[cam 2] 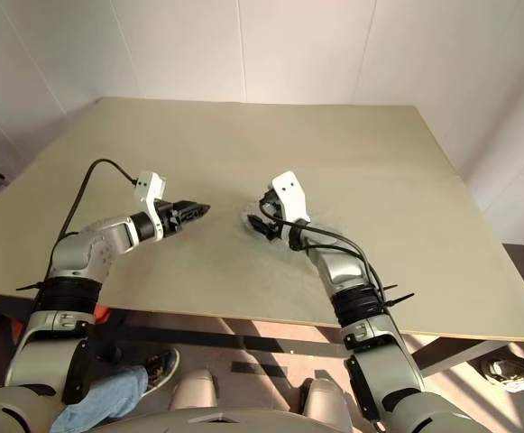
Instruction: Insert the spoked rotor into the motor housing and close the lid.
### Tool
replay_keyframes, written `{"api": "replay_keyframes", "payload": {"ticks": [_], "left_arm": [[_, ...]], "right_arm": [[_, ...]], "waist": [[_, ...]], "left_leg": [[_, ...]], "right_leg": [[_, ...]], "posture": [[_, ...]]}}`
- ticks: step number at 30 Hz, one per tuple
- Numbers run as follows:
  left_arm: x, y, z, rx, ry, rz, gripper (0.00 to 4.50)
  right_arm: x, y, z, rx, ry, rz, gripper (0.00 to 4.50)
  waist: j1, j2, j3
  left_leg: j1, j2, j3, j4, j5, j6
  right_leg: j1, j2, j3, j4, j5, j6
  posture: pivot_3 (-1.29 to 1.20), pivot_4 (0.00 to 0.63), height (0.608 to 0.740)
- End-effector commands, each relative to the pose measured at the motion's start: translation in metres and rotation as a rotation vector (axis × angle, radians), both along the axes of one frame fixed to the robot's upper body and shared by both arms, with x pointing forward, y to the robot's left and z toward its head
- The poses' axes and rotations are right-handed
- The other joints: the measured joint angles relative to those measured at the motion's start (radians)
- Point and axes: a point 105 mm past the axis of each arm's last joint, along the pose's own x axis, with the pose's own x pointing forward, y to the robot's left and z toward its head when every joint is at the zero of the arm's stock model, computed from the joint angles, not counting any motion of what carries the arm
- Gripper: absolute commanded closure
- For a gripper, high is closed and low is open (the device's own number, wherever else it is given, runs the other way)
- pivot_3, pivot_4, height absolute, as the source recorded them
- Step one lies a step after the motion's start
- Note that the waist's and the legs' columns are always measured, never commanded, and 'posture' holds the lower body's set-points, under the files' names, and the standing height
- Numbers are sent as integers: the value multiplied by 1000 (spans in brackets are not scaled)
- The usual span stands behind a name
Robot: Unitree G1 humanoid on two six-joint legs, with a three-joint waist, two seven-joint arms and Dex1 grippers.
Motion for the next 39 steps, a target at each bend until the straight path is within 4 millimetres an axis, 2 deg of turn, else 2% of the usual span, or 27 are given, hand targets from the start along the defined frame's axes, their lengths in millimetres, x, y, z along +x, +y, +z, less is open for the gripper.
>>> {"api": "replay_keyframes", "payload": {"ticks": [1,5,9,31,39], "left_arm": [[1,-3,11,5,-50,-15,1750],[1,-4,11,8,-48,-19,1750],[2,-5,11,9,-48,-21,1750],[2,-4,12,9,-51,-16,1750],[0,-6,11,7,-49,-20,1750]], "right_arm": [[7,-3,13,9,-40,-34,1315],[3,4,25,39,-81,8,1315],[2,4,27,28,-96,15,1315],[-5,-4,1,-75,-52,42,1315],[-7,-14,-9,-118,-10,28,1315]], "waist": [[1,0,0],[1,0,0],[0,0,0],[2,0,0],[5,0,0]], "left_leg": [[0,0,0,0,0,0],[-1,0,0,0,0,0],[-2,0,0,-1,0,-1],[-3,0,0,-2,0,0],[-3,0,0,-2,0,0]], "right_leg": [[0,0,0,0,0,0],[0,0,0,0,0,-1],[-2,0,0,-1,0,-1],[-2,0,0,-2,0,-1],[-2,0,-1,-2,0,-1]], "posture": [[0,0,740],[0,0,740],[0,0,740],[0,0,740],[0,0,740]]}}
